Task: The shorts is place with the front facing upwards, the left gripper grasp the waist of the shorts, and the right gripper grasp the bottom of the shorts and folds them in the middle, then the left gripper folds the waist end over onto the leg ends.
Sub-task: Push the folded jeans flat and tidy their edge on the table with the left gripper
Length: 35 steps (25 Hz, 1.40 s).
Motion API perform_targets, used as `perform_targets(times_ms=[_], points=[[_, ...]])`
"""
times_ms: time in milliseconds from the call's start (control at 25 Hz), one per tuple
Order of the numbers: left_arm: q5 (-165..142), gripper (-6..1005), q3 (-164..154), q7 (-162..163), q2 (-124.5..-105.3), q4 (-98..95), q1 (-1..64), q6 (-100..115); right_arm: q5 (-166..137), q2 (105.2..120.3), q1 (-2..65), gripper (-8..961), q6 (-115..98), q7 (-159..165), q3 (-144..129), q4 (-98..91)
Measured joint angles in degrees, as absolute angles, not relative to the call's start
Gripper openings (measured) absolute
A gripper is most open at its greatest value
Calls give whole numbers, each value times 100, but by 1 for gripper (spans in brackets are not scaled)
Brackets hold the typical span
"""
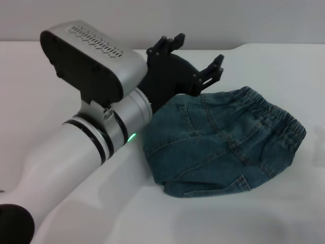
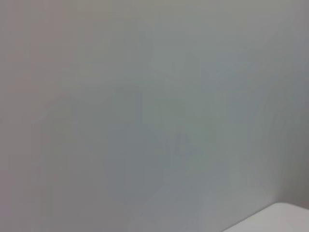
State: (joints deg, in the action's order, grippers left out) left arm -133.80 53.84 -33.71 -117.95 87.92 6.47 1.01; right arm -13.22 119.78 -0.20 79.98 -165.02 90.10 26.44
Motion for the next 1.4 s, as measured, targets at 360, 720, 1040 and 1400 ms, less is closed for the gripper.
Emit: perform_targets(times_ms=[360, 720, 1040, 1400], points=[[-13383, 846, 5217, -3371, -11788, 8413, 530, 494, -1273, 11982, 45, 0, 7542, -16527, 9619, 2548], [-13347, 845, 4931, -2783, -11803, 7307, 624, 2152, -162, 11988, -54, 0, 6579, -16529, 10767, 2129], [-13538, 846, 4303, -2302, -11768, 7122, 500, 2082, 11, 11989, -160, 0, 6470, -16532, 10857, 1973], [-13974, 845, 3781, -2263, -11737, 7298, 132, 1705, -70, 11988, -79, 0, 6332, -16532, 10847, 1959]])
